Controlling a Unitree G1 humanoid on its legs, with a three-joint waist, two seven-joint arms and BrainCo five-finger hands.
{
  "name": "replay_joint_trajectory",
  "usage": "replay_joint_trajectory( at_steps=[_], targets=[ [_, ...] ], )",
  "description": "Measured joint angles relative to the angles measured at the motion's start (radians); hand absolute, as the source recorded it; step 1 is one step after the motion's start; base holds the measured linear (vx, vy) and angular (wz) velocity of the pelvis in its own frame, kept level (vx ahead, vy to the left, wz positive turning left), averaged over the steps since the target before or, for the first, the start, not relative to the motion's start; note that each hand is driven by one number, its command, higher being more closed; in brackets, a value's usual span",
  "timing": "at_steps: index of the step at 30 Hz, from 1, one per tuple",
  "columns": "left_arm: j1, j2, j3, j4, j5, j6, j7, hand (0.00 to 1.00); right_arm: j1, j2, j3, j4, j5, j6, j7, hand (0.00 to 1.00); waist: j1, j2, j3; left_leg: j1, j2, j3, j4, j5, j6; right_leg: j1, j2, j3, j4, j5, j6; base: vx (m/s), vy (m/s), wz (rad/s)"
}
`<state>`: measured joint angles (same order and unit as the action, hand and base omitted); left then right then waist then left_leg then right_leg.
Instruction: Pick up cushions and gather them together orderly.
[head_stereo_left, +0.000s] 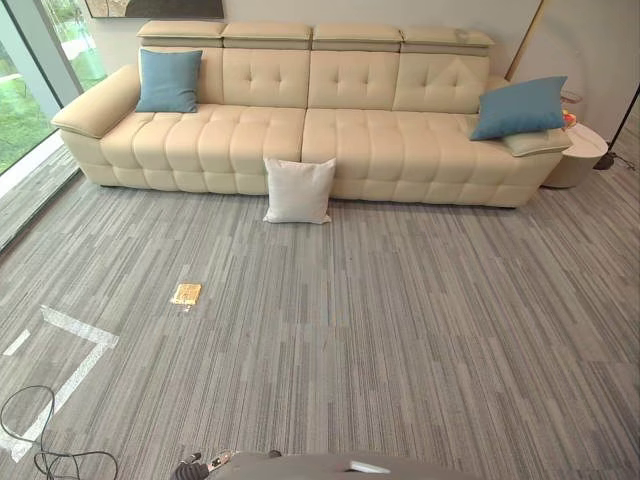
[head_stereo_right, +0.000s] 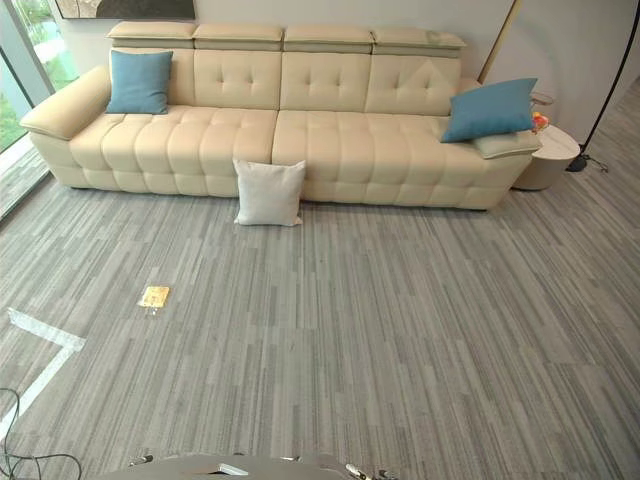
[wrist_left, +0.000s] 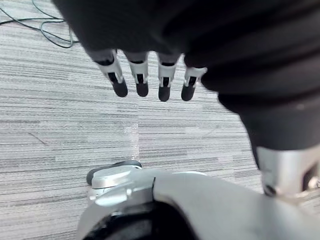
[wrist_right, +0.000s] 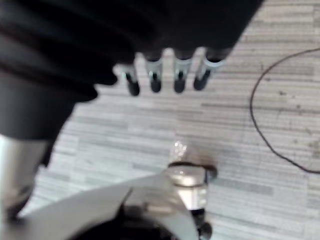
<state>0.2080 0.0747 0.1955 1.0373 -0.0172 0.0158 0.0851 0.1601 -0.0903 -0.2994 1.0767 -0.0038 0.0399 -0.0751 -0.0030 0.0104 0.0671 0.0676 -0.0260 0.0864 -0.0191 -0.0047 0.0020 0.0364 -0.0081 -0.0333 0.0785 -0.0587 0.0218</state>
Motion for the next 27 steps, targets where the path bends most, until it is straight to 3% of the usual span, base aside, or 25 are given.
replay_joint_trajectory(
  at_steps=[1, 17, 27],
  targets=[
    [-0.007, -0.002, 0.0, 0.006, 0.001, 0.0, 0.0, 0.0, -0.009, -0.001, 0.0, 0.003, -0.002, 0.003, 0.0, 0.0, 0.0, -0.01, 0.002, 0.012, 0.002, 0.002, -0.012, 0.003, 0.0, 0.011, 0.003, 0.0, -0.016, 0.005, -0.001, 0.07, -0.014, -0.03],
    [-0.047, 0.006, -0.002, 0.035, 0.002, 0.0, -0.001, 0.0, -0.077, 0.002, -0.019, 0.002, -0.025, 0.004, 0.0, 0.0, 0.002, -0.01, 0.043, 0.053, 0.01, 0.035, -0.057, 0.003, -0.008, 0.055, 0.014, 0.019, -0.082, 0.022, 0.004, 0.04, -0.019, -0.05],
    [-0.069, 0.024, -0.042, 0.035, 0.012, 0.0, -0.003, 0.0, -0.096, 0.002, -0.018, 0.0, -0.032, 0.005, -0.001, 0.0, 0.007, -0.017, 0.066, -0.003, 0.015, 0.087, -0.039, -0.018, 0.0, -0.005, 0.016, 0.05, -0.097, 0.032, 0.013, -0.02, -0.018, -0.14]
  ],
)
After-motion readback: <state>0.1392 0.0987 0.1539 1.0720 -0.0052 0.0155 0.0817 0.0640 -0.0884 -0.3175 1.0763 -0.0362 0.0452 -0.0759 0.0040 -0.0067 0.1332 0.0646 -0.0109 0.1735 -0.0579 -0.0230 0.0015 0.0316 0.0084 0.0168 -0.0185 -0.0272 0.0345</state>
